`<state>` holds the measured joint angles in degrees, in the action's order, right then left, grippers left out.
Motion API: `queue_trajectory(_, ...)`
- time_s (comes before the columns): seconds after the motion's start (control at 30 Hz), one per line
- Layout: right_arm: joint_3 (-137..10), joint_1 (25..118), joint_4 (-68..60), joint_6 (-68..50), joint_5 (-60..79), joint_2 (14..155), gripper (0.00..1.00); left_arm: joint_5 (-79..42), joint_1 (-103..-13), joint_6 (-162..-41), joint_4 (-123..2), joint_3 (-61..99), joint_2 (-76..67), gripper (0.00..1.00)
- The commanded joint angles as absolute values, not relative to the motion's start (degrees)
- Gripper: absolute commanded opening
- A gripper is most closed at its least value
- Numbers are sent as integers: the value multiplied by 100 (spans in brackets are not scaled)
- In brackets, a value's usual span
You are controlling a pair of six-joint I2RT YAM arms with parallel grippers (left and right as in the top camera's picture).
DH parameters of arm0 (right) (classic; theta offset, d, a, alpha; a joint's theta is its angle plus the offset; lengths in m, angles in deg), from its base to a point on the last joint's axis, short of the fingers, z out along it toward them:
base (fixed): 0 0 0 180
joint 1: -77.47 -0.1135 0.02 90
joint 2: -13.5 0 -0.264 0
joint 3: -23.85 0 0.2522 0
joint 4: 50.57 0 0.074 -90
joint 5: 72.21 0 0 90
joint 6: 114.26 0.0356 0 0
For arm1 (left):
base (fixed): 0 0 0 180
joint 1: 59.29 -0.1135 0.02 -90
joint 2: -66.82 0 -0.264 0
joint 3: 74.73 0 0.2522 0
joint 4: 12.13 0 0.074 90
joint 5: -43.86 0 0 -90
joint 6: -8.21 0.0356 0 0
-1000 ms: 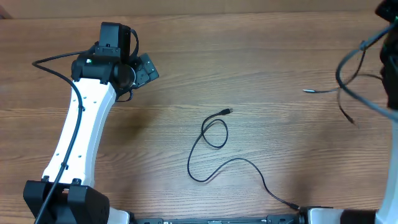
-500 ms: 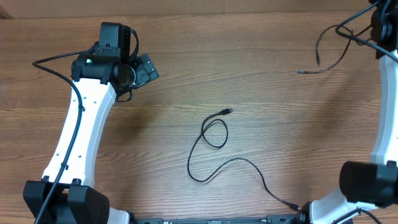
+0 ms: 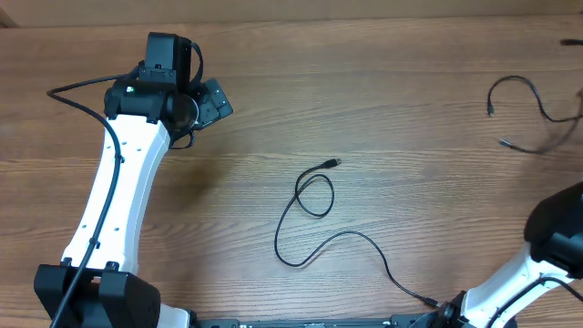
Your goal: Untangle cables
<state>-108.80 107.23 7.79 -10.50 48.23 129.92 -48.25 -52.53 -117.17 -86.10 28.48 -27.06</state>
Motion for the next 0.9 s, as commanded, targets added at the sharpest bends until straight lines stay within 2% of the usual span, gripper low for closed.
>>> queue_trajectory(0.0,-10955,11239,696,-919,4545,13112,4,-4801,-5215,-11647,-8606,2914,-2667,100)
queue_trajectory(0.33,-10955,12310,515,-442,3124,13141,4,-4801,-5215,-11647,-8606,2914,-2667,100)
queue_trajectory(0.7,-10955,12353,443,-429,2801,13272,4,-4801,-5213,-11647,-8606,2914,-2667,100)
queue_trajectory(0.77,-10955,12349,488,-431,2799,13281,17,-4801,-5215,-11647,-8606,2914,-2667,100)
queue_trajectory(0.83,-10955,12349,510,-431,2799,13281,42,-4801,-5213,-11647,-8606,2914,-2667,99)
queue_trajectory(0.87,-10955,12349,528,-431,2799,13281,58,-4801,-5215,-11647,-8606,2914,-2667,100)
